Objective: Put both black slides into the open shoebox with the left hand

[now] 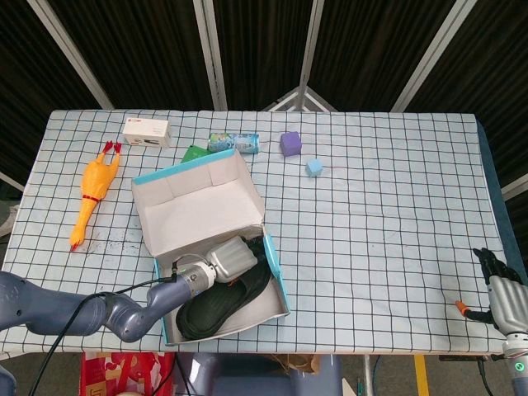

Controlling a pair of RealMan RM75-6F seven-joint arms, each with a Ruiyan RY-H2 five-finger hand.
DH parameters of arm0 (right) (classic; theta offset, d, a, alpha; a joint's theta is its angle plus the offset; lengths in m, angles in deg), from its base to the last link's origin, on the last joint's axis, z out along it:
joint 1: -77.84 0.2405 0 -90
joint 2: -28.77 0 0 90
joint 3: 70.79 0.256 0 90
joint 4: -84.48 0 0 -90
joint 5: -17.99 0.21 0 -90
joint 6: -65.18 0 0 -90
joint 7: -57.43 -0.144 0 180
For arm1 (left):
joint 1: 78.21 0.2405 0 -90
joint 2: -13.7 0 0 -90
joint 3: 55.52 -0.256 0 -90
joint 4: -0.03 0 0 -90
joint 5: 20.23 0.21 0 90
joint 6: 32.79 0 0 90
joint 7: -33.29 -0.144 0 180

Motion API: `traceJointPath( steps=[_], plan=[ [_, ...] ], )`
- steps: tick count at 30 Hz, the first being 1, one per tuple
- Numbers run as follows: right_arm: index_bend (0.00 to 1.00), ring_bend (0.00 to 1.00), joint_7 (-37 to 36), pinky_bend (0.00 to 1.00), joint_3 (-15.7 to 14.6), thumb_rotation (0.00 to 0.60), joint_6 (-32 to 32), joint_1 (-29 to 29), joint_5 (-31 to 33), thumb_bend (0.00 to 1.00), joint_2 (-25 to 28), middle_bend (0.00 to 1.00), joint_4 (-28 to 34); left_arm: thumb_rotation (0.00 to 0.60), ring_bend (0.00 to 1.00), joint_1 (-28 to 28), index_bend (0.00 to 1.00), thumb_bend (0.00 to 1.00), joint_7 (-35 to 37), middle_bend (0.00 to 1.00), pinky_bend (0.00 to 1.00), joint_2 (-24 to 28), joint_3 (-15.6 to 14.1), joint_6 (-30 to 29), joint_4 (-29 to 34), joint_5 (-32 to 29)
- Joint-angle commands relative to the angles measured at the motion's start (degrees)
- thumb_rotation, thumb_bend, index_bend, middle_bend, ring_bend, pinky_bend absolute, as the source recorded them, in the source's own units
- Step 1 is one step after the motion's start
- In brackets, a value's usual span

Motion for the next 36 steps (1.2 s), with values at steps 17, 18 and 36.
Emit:
traceJointPath(
  steps=[17,18,36],
  plan=[
    [0.00,0.10,-0.30,0.13,-0.07,0.600,0.26,-0.17,-0.23,0.24,0.02,0.02,0.06,0.600,0.00,-4.24,0.00,0.06,-2.27,0.00,0.10,2.66,-1.57,-2.20,3.78,-7.69],
    [0.00,0.10,-0.28,0.13,-0.06,0.600,0.21,-0.14,-0.19,0.25,0.04,0.02,0.08,0.600,0.00,-4.30,0.00,0.06,-2.26,0.00,0.10,2.49,-1.68,-2.20,3.60,-7.69],
    [0.00,0.10,-0.23,0.13,-0.13,0.600,0.01,-0.01,-0.28,0.25,0.01,0.02,0.03,0.600,0.02,-4.22,0.00,0.06,-0.50,0.14,0.14,4.67,-0.59,-4.85,5.98,-5.26]
  ],
)
